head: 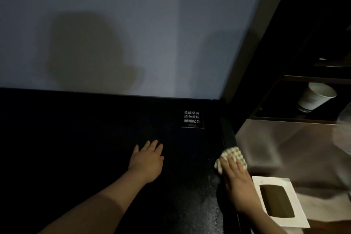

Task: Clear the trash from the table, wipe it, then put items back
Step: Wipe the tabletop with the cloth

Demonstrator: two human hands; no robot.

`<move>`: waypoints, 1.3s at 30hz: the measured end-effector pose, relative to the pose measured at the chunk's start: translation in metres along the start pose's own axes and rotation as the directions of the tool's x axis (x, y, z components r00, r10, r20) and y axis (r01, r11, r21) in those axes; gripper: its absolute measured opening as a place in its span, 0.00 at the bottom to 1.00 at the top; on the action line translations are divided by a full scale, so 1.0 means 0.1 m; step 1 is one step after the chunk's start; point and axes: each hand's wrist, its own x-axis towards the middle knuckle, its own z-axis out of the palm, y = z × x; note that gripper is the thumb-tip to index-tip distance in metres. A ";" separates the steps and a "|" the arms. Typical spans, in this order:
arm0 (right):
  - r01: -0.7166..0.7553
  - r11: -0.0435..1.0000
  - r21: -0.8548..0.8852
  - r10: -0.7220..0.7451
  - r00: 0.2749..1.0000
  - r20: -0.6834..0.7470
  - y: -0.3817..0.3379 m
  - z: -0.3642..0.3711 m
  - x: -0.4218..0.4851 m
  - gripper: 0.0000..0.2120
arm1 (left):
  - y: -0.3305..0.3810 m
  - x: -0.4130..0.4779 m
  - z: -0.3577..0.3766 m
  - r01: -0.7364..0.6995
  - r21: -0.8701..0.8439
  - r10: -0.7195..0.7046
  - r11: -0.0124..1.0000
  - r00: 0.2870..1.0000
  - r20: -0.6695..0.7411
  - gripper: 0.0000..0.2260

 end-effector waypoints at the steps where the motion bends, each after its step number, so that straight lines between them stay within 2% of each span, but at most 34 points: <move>1: 0.007 1.000 0.030 -0.006 1.000 -0.021 -0.02 0.02 -0.13 0.25 | 0.01 -0.04 0.00 -0.007 0.003 0.007 1.000 1.000 0.005 0.23; 2: 0.012 0.998 0.056 -0.007 0.995 -0.097 -0.05 0.03 -0.23 0.18 | 0.01 -0.09 0.01 -0.014 0.006 0.014 1.000 1.000 0.008 0.23; 3: 0.034 0.996 0.084 -0.024 0.993 -0.116 -0.05 0.06 -0.31 0.16 | 0.01 -0.15 0.03 -0.022 0.009 0.022 1.000 1.000 0.007 0.23; 5: 0.040 0.997 0.071 -0.034 0.997 -0.074 -0.03 0.06 -0.39 0.24 | 0.00 -0.26 0.09 -0.030 0.009 0.030 1.000 1.000 0.003 0.24; 6: 0.053 0.998 0.018 -0.051 0.994 -0.097 0.01 0.06 -0.39 0.25 | -0.02 -0.32 0.11 -0.027 0.008 0.027 1.000 1.000 0.007 0.24; 8: 0.050 0.997 -0.059 -0.054 0.997 -0.054 0.05 0.05 -0.34 0.27 | -0.05 -0.40 0.15 -0.007 0.015 0.006 1.000 1.000 0.026 0.26; 10: -0.040 0.997 -0.070 0.038 0.999 -0.020 -0.04 0.01 -0.26 0.31 | -0.08 -0.47 0.18 -0.003 0.023 0.002 1.000 0.999 0.048 0.26; 12: -0.190 0.981 -0.033 0.187 0.980 -0.072 -0.31 0.06 -0.23 0.38 | -0.09 -0.54 0.24 -0.013 0.033 0.011 0.999 0.998 0.060 0.26; 13: -0.200 0.980 -0.025 0.197 0.977 -0.084 -0.49 0.14 -0.25 0.38 | -0.09 -0.56 0.28 -0.015 0.031 0.013 0.999 0.998 0.059 0.26; 14: -0.163 0.987 -0.005 0.162 0.983 -0.081 -0.70 0.24 -0.32 0.37 | -0.09 -0.58 0.31 -0.018 0.027 0.017 0.999 0.998 0.055 0.25; 15: -0.074 0.997 -0.015 0.072 0.992 -0.101 -0.89 0.37 -0.39 0.34 | -0.09 -0.60 0.34 -0.024 0.024 0.022 0.999 0.998 0.051 0.25; 17: 0.150 0.987 -0.053 -0.152 0.987 -0.056 -1.11 0.46 -0.57 0.27 | -0.07 -0.63 0.39 -0.031 0.026 0.029 0.999 0.999 0.045 0.24; 19: 0.262 0.957 -0.122 -0.265 0.964 -0.009 -0.91 0.37 -0.56 0.25 | -0.08 -0.66 0.42 -0.035 0.027 0.034 0.999 0.999 0.039 0.24; 20: 0.246 0.957 -0.156 -0.250 0.968 -0.011 -0.73 0.33 -0.52 0.25 | -0.08 -0.67 0.43 -0.041 0.027 0.040 0.999 0.998 0.039 0.24; 22: 0.065 0.979 -0.194 -0.090 0.989 -0.120 -0.37 0.23 -0.45 0.27 | -0.10 -0.69 0.43 -0.055 0.023 0.054 0.998 0.998 0.044 0.24; 23: -0.046 0.983 -0.179 0.018 0.988 -0.156 -0.28 0.19 -0.45 0.28 | -0.10 -0.69 0.43 -0.055 0.021 0.054 0.998 0.998 0.043 0.24; 24: -0.145 0.983 -0.111 0.130 0.983 -0.133 -0.30 0.18 -0.47 0.30 | -0.10 -0.69 0.43 -0.054 0.021 0.053 0.998 0.998 0.042 0.24; 26: -0.232 0.972 -0.023 0.225 0.959 -0.170 -0.52 0.27 -0.51 0.30 | -0.08 -0.68 0.42 -0.052 0.022 0.051 0.998 0.998 0.044 0.24; 27: -0.220 0.975 -0.008 0.215 0.961 -0.173 -0.68 0.33 -0.52 0.29 | -0.08 -0.68 0.42 -0.052 0.023 0.051 0.998 0.998 0.046 0.24; 28: -0.149 0.989 -0.018 0.145 0.980 -0.140 -0.85 0.39 -0.57 0.27 | -0.07 -0.68 0.42 -0.051 0.025 0.050 0.998 0.998 0.047 0.24; 30: 0.097 0.987 -0.128 -0.110 0.989 -0.097 -0.94 0.38 -0.66 0.19 | -0.07 -0.68 0.42 -0.044 0.033 0.043 0.998 0.998 0.041 0.24; 31: 0.186 0.966 -0.179 -0.201 0.977 -0.072 -0.87 0.31 -0.66 0.23 | -0.07 -0.68 0.42 -0.040 0.033 0.038 0.999 0.998 0.040 0.24; 32: 0.231 0.947 -0.222 -0.244 0.969 -0.029 -0.70 0.29 -0.63 0.32 | -0.07 -0.68 0.42 -0.037 0.029 0.036 0.999 0.998 0.043 0.24; 33: 0.197 0.952 -0.232 -0.211 0.977 -0.037 -0.52 0.27 -0.60 0.35 | -0.07 -0.69 0.42 -0.034 0.022 0.033 0.999 0.998 0.047 0.24; 35: 0.003 0.971 -0.237 -0.022 0.997 -0.075 -0.32 0.11 -0.57 0.30 | -0.06 -0.70 0.42 -0.028 0.008 0.028 1.000 0.998 0.050 0.24; 37: -0.167 0.971 -0.173 0.171 0.985 0.007 -0.38 0.08 -0.55 0.27 | -0.05 -0.70 0.43 -0.023 0.004 0.023 1.000 0.999 0.047 0.24; 39: -0.201 0.977 -0.069 0.200 0.979 -0.028 -0.60 0.21 -0.58 0.28 | -0.05 -0.71 0.43 -0.023 0.003 0.023 1.000 0.999 0.044 0.25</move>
